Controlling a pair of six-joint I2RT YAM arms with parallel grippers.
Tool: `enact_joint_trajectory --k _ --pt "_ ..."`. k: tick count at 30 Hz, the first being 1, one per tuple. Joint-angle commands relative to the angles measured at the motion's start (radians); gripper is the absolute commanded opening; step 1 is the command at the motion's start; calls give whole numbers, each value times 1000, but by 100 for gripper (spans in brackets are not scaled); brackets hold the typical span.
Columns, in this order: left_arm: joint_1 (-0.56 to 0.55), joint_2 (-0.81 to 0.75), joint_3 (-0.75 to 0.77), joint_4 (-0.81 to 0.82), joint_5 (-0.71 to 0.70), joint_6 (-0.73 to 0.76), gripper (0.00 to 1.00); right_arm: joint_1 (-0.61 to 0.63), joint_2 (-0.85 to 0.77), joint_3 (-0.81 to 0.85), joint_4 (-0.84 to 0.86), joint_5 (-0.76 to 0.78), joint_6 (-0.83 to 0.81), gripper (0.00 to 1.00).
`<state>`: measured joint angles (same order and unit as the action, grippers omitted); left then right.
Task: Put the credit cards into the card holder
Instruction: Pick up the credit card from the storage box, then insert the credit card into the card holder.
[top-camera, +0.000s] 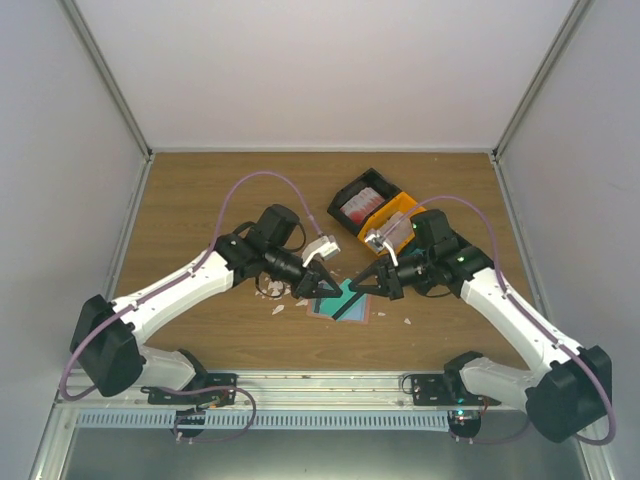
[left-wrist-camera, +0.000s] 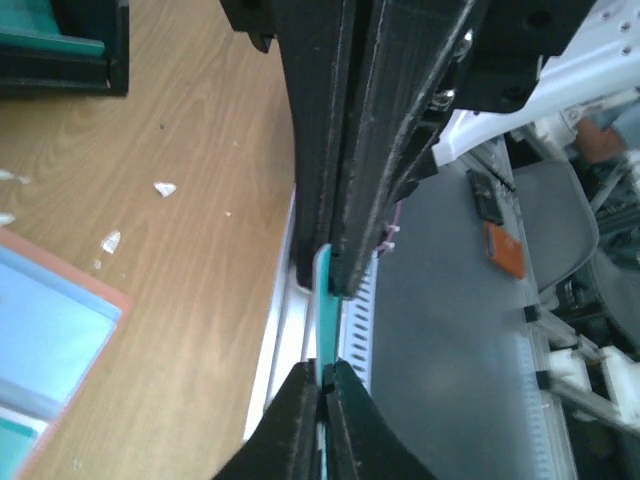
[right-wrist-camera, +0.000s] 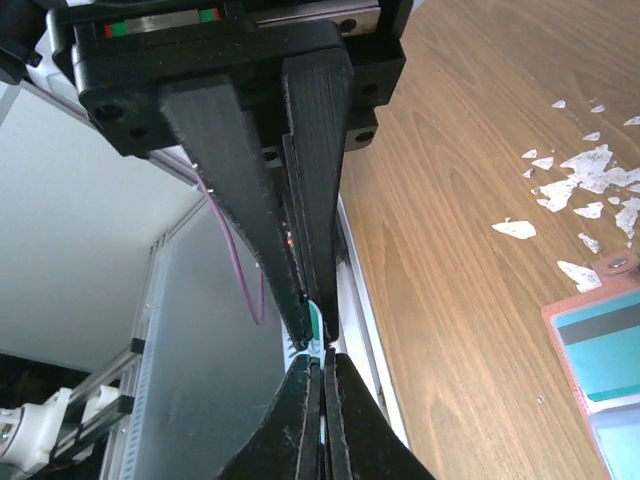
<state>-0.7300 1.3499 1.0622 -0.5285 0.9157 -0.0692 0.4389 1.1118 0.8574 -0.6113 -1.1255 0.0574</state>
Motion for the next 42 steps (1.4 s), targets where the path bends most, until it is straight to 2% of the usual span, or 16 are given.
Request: enact_joint_trajectory --k 1,3,4,6,8,12,14,16,18,21,25,30,35,42 --pt "11 8 8 21 48 -3 1 15 1 38 -30 21 -42 0" --pt "18 0 -8 46 45 -22 0 15 -4 37 -23 38 -28 4" --pt "23 -5 -18 58 35 -35 0 16 -8 38 -23 58 -16 15" --pt "36 -17 -43 96 1 -79 0 15 -22 40 -11 126 16 45" --pt "58 -41 -83 146 -79 -154 0 15 -57 23 35 226 69 55" --pt "84 -90 -197 243 -345 -357 0 18 -140 -84 186 566 270 50" --pt "85 -101 -262 285 -442 -428 0 37 -136 -136 205 758 356 44" --pt "85 -100 -318 356 -468 -488 0 91 -101 -156 183 945 454 40" --pt "87 -82 -354 418 -472 -535 0 187 -50 -158 150 1135 565 41" --pt "88 -16 -366 491 -442 -574 0 293 55 -148 113 1285 668 41" --pt "92 43 -398 611 -423 -641 0 405 232 -101 84 1385 758 41" --pt "92 125 -419 738 -386 -675 0 456 377 -42 43 1414 813 41" --pt "92 183 -429 786 -377 -670 0 460 403 -57 -5 1398 853 42" --pt "95 269 -462 903 -325 -674 0 455 411 -121 48 1327 865 42"
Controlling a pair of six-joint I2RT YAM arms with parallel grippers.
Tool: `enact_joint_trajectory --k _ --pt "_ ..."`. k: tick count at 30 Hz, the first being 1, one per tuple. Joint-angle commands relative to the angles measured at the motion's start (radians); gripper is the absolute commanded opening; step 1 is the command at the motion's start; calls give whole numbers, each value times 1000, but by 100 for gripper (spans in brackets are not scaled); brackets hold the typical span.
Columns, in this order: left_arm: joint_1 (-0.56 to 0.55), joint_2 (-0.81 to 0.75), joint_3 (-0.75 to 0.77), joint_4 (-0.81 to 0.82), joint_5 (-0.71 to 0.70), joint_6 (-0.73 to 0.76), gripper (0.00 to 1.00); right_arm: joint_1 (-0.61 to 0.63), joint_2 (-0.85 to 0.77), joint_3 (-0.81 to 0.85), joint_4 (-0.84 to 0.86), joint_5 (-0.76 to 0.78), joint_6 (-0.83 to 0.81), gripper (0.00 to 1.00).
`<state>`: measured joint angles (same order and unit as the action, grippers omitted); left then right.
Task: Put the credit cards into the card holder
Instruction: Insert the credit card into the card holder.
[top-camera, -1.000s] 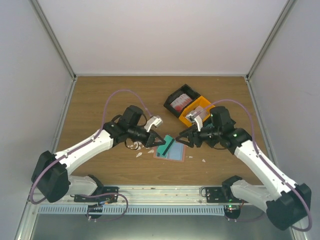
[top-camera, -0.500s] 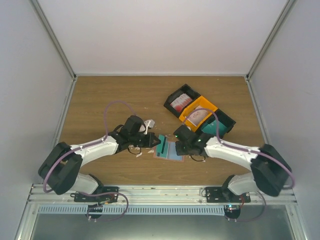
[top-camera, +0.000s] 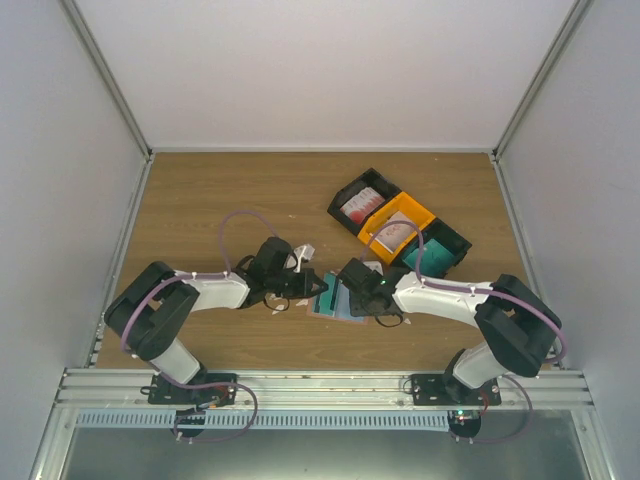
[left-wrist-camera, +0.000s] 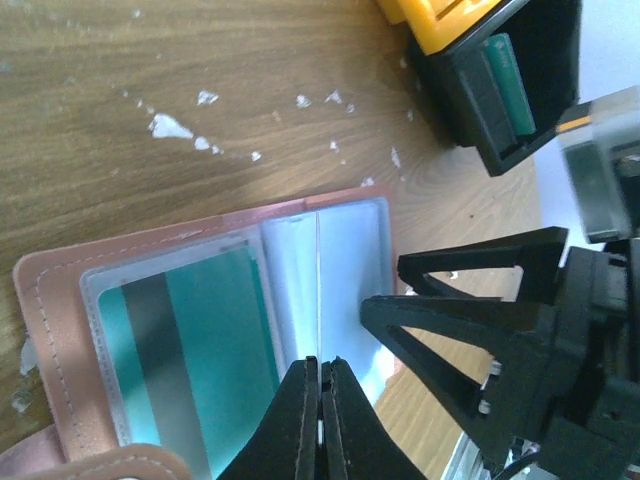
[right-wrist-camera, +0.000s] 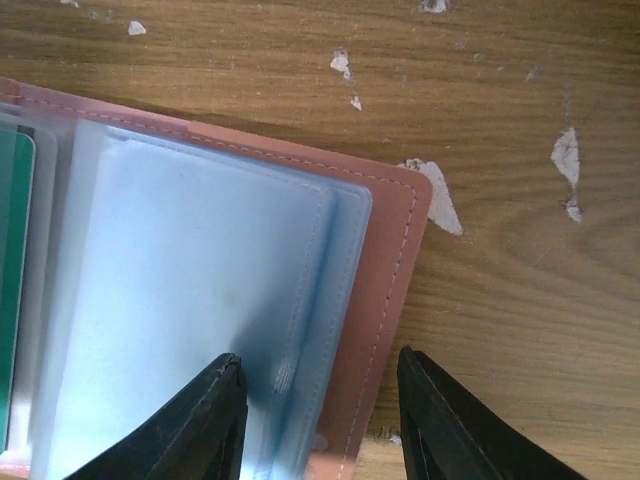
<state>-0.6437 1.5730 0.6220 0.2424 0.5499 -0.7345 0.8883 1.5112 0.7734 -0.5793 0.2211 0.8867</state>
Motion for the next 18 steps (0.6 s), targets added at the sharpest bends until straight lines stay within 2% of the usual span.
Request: enact_joint_trajectory --k 1,9,18 --pt "8 61 -21 139 44 -9 0 4 14 -44 25 -27 37 42" --pt "10 137 -25 193 43 -13 0 -15 8 -83 35 -36 41 42" --pt "8 194 -61 283 102 -112 0 -23 -6 -119 69 -65 55 42"
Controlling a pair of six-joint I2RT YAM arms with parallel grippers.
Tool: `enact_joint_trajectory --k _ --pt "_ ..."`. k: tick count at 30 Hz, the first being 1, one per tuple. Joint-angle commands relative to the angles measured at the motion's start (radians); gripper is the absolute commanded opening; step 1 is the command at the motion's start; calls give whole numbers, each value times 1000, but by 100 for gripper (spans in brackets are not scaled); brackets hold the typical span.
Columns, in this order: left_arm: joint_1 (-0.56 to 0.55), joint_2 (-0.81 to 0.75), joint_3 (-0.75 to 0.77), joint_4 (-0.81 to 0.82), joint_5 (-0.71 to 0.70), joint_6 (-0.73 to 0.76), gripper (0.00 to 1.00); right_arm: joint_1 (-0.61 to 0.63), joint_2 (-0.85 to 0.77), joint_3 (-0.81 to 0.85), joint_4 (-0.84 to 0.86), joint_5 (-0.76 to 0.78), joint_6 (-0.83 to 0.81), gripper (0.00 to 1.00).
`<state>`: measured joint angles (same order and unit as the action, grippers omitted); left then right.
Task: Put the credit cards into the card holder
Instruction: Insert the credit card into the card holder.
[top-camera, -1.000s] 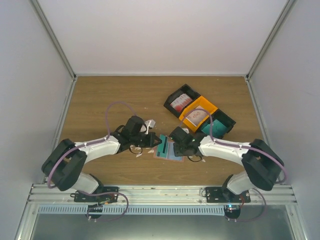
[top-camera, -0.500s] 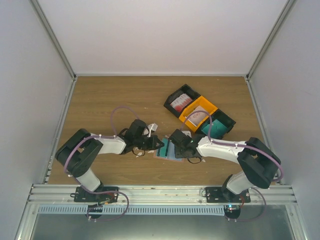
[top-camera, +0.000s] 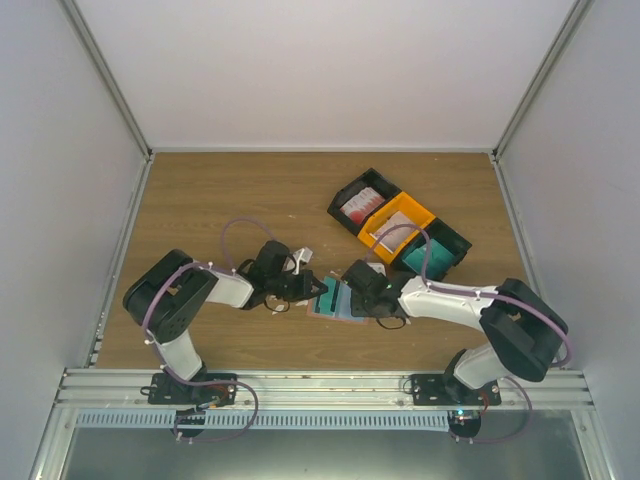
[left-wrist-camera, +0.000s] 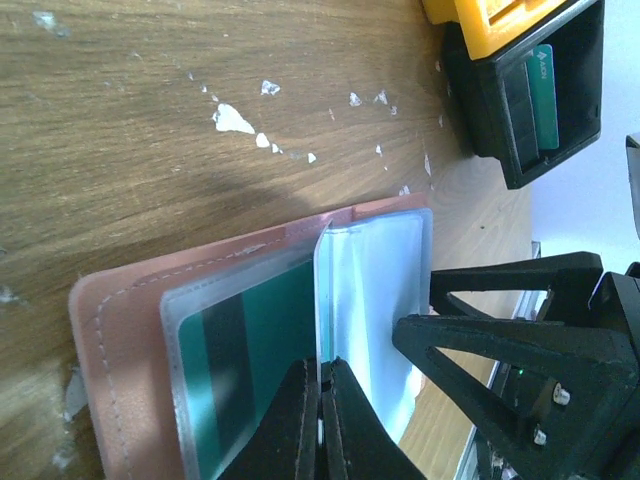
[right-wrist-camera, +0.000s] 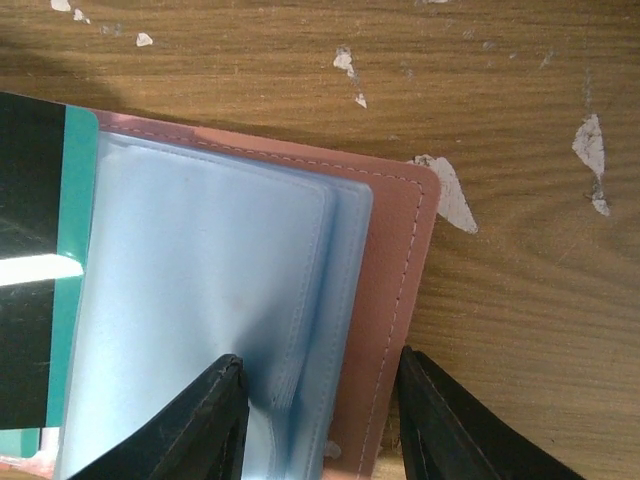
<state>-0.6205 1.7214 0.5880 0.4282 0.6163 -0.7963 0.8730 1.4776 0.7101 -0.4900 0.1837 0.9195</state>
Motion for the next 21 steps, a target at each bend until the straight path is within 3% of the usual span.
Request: enact_joint_trajectory --k 1,13,21 --pt "-15 53 -28 104 41 -60 0 -8 27 -59 -11 -36 23 41" --pt "-13 38 -26 133 109 -154 0 -28 -3 -107 27 -60 29 36" --pt "-16 -85 -45 15 -47 -95 0 -35 -8 -119 34 -59 30 36"
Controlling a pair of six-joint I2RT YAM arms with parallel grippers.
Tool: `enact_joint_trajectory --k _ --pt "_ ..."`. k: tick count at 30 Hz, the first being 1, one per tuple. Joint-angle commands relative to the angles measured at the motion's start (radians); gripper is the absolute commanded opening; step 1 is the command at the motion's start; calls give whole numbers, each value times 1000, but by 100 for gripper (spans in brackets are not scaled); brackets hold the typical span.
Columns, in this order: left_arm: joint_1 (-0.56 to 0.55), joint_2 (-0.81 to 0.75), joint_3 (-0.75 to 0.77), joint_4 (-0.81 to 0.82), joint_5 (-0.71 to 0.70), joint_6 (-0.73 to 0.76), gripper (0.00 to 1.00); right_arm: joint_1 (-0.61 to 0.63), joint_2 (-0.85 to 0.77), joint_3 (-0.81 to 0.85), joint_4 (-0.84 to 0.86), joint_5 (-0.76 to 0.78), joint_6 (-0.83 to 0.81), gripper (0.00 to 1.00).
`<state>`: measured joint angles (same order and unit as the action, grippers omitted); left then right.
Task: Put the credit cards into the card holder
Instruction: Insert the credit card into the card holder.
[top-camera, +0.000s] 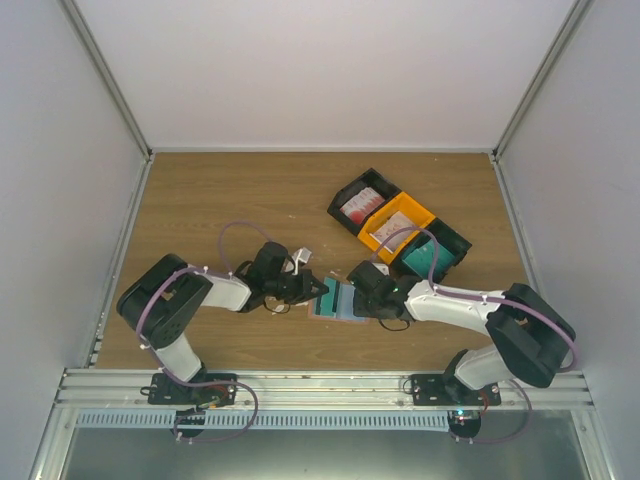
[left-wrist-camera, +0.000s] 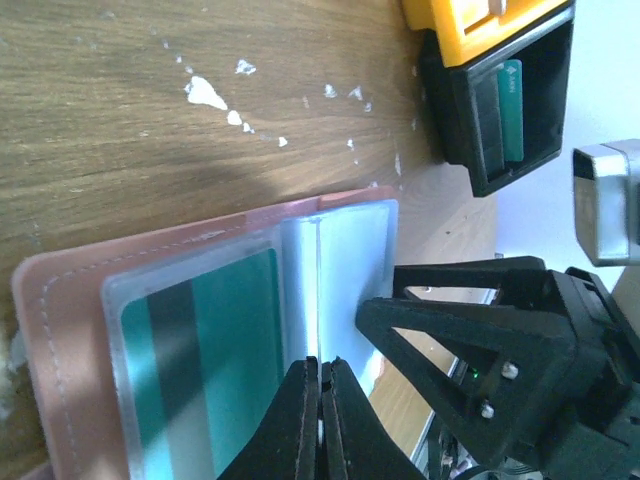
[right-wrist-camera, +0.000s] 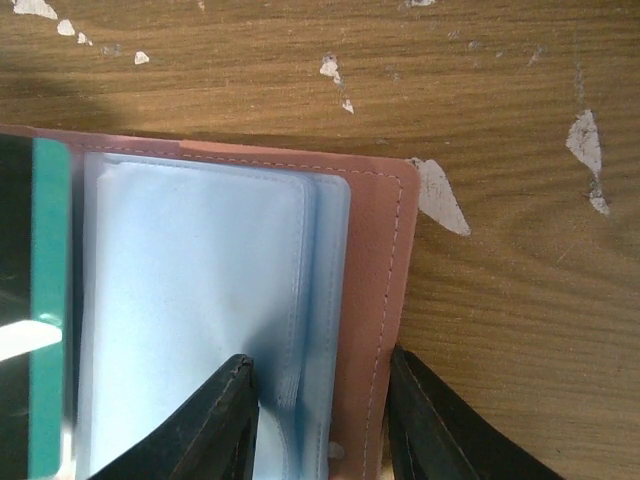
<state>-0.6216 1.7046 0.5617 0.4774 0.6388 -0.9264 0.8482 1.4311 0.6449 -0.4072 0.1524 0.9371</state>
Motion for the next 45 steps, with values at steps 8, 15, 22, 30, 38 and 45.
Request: enact_joint_trajectory --k 8,15,22,30,38,45 --pt "-30 -38 -57 63 -53 -21 0 -11 33 -62 -46 -29 11 34" --pt "-42 65 -54 228 -12 -83 0 -11 48 -68 -31 -37 9 34" --pt "-58 100 -75 248 -39 -108 0 -11 49 -70 -24 -41 7 34" --pt "-109 143 -31 227 -54 -103 2 -11 39 -78 3 -60 7 33" --pt "-156 162 41 137 -75 -45 7 -13 17 -99 55 -102 23 29" --pt "-191 132 84 -14 -144 41 16 -21 -25 -112 51 -87 46 31"
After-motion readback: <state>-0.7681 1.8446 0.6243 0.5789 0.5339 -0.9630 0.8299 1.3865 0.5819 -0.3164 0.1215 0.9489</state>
